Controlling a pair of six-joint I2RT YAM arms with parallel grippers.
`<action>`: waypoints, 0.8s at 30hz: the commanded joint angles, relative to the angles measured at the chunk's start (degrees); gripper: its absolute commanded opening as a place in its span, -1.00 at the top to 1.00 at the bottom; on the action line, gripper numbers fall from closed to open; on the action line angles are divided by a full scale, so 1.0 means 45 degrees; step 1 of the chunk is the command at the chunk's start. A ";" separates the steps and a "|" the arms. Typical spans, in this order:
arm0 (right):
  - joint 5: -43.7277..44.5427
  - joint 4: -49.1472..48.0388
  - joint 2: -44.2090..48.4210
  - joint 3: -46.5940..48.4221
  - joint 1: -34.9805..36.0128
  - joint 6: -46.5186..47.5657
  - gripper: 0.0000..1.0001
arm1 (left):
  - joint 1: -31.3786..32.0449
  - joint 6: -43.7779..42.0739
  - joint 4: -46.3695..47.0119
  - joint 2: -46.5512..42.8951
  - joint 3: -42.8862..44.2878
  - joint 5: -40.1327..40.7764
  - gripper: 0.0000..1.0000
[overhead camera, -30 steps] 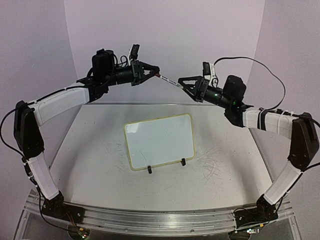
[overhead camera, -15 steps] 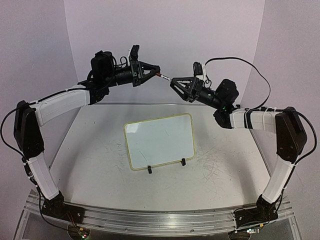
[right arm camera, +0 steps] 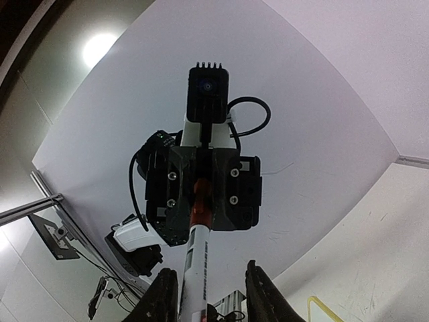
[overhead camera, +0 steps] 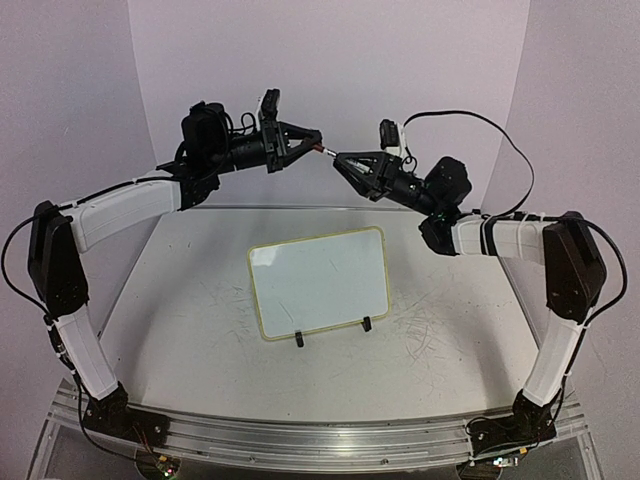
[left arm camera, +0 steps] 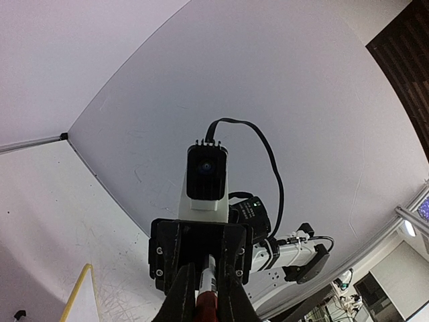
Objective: Write a sentence on the whiteboard
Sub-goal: Pass from the left arm to the right
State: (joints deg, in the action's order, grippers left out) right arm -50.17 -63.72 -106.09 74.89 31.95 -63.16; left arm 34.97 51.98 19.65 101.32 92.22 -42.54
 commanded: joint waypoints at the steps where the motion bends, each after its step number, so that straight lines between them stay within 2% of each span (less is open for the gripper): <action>1: 0.0270 -0.0918 -0.0224 0.0680 0.0085 -0.0043 0.27 | 0.0062 0.0128 0.0779 0.0002 -0.0082 -0.0233 1.00; 5: 0.0263 -0.0966 -0.0383 0.0877 0.0105 -0.0110 0.28 | 0.0069 0.0157 0.0818 0.0048 -0.0096 -0.0218 1.00; 10: 0.0172 -0.1213 -0.0615 0.1060 0.0144 -0.0371 0.61 | 0.0062 0.0188 0.0864 0.0139 -0.0066 -0.0241 1.00; 13: 0.0175 -0.1298 -0.0684 0.1090 0.0145 -0.0468 0.66 | 0.0065 0.0207 0.0864 0.0187 -0.0043 -0.0277 1.00; 16: 0.0114 -0.1362 -0.0762 0.1223 0.0164 -0.0542 0.79 | 0.0063 0.0235 0.0887 0.0245 -0.0001 -0.0281 1.00; 18: 0.0032 -0.1379 -0.0845 0.1322 0.0175 -0.0573 0.77 | 0.0064 0.0246 0.0905 0.0284 0.0039 -0.0276 1.00; 20: -0.0019 -0.1387 -0.0916 0.1354 0.0186 -0.0575 0.66 | 0.0073 0.0246 0.0907 0.0298 0.0093 -0.0272 1.00; 24: -0.0047 -0.1387 -0.0950 0.1326 0.0193 -0.0551 0.64 | 0.0062 0.0246 0.0906 0.0297 0.0091 -0.0263 1.00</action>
State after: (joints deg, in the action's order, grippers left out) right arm -49.55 -67.20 -109.74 78.43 32.23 -65.48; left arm 34.64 52.56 21.06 102.30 92.09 -42.23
